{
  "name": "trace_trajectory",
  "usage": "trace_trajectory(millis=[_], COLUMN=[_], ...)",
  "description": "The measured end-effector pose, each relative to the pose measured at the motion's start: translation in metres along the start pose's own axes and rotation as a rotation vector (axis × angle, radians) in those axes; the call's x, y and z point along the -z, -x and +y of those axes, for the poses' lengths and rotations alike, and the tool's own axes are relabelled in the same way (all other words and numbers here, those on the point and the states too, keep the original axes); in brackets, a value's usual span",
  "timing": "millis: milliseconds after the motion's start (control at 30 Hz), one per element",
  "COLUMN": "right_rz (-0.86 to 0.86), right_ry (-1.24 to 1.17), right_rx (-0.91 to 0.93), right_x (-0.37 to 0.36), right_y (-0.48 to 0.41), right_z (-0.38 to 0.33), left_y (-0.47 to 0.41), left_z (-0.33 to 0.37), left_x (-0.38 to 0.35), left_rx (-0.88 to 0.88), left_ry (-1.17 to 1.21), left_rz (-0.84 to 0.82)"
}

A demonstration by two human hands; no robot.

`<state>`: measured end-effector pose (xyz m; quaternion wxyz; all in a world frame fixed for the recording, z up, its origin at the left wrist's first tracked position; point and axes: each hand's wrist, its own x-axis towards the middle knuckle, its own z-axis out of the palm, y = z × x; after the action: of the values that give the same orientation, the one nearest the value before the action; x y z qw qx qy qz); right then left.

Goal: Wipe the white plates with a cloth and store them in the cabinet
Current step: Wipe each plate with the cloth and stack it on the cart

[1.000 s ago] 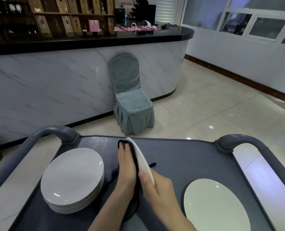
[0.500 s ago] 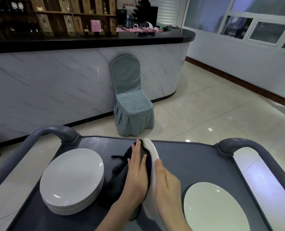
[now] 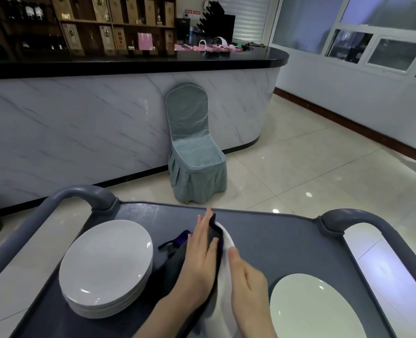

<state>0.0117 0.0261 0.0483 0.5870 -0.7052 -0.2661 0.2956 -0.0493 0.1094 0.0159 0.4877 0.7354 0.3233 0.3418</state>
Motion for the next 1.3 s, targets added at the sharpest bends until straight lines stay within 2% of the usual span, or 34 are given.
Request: trace_trajectory(millis=[67,133,200,267,367,467,533,667,733,833,1000,1167,1300], right_rz=[0.026,0.034,0.021,-0.011,-0.046,-0.046,-0.072,-0.140,-0.150,-0.143,0.032,0.197,0.164], right_ry=[-0.042,-0.099,-0.140,-0.138,-0.155,-0.224,-0.226,-0.200,-0.233,-0.259,-0.385,-0.629,-0.682], right_rx=[-0.049,-0.111,-0.152,-0.152,-0.166,-0.200,-0.221,-0.291,-0.303,-0.310,-0.290,-0.351,-0.284], right_x=[0.003,0.005,0.008,0.011,0.026,0.049,0.058,0.046,0.040,0.042,0.061,0.047,0.038], right_y=[-0.007,-0.016,-0.019,-0.017,-0.014,-0.017,-0.021,-0.022,-0.023,-0.029,-0.047,-0.055,-0.049], right_z=[0.003,0.005,0.005,0.002,0.001,-0.004,-0.007,-0.009,-0.011,-0.012,-0.018,-0.011,-0.010], left_y=[0.013,0.021,0.013,0.000,-0.016,-0.012,-0.005,-0.008,-0.014,-0.016,0.018,0.027,0.013], left_z=[0.000,-0.004,-0.006,-0.007,-0.018,-0.038,-0.041,-0.024,-0.020,-0.026,-0.039,-0.024,-0.028], left_x=[-0.004,-0.010,-0.008,-0.001,0.013,0.026,0.027,0.014,0.015,0.024,0.029,0.009,0.022], left_rx=[-0.104,-0.232,-0.288,-0.266,-0.107,-0.021,-0.069,-0.307,-0.337,-0.283,0.000,-0.082,0.012], left_ry=[-0.090,-0.311,-0.334,-0.250,-0.073,-0.081,-0.120,-0.323,-0.358,-0.302,-0.022,-0.139,-0.069], left_rz=[-0.075,-0.162,-0.225,-0.266,-0.198,-0.170,-0.187,-0.255,-0.262,-0.221,-0.055,0.025,0.025])
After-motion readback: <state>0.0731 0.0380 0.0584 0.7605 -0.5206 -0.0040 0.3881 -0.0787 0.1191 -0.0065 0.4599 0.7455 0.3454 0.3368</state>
